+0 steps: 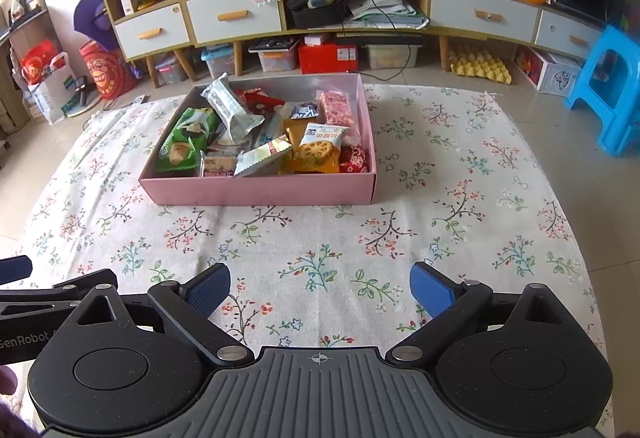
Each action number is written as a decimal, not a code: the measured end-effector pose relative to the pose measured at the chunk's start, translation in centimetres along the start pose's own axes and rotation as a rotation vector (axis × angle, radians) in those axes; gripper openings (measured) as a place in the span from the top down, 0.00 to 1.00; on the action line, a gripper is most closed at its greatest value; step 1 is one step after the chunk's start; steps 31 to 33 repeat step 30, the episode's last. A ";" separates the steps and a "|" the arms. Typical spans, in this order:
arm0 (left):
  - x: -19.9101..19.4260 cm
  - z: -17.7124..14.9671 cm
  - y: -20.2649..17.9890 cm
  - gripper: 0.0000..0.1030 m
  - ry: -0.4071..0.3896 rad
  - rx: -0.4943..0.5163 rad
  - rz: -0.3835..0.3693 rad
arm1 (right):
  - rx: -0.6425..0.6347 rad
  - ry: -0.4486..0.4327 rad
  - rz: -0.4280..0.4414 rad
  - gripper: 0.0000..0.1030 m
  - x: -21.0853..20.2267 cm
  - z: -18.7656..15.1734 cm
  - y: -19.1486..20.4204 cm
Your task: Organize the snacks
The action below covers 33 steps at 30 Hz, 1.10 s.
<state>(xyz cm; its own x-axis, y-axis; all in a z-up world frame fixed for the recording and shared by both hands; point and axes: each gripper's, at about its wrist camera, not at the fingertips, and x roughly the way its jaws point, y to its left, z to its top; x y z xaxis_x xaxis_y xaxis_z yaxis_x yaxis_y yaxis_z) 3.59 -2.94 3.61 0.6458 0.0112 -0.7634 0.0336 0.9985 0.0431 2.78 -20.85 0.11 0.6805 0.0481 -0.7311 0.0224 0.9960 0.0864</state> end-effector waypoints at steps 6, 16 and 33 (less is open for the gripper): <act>0.0 0.0 0.0 0.00 0.006 0.002 -0.006 | 0.007 -0.003 0.001 0.05 -0.1 0.1 -0.2; 0.0 0.1 -0.2 0.00 0.012 0.008 -0.007 | 0.012 -0.003 0.003 0.05 -0.1 0.1 -0.2; 0.1 0.1 -0.2 0.00 0.031 0.001 -0.019 | 0.010 -0.003 0.000 0.05 -0.2 0.1 -0.2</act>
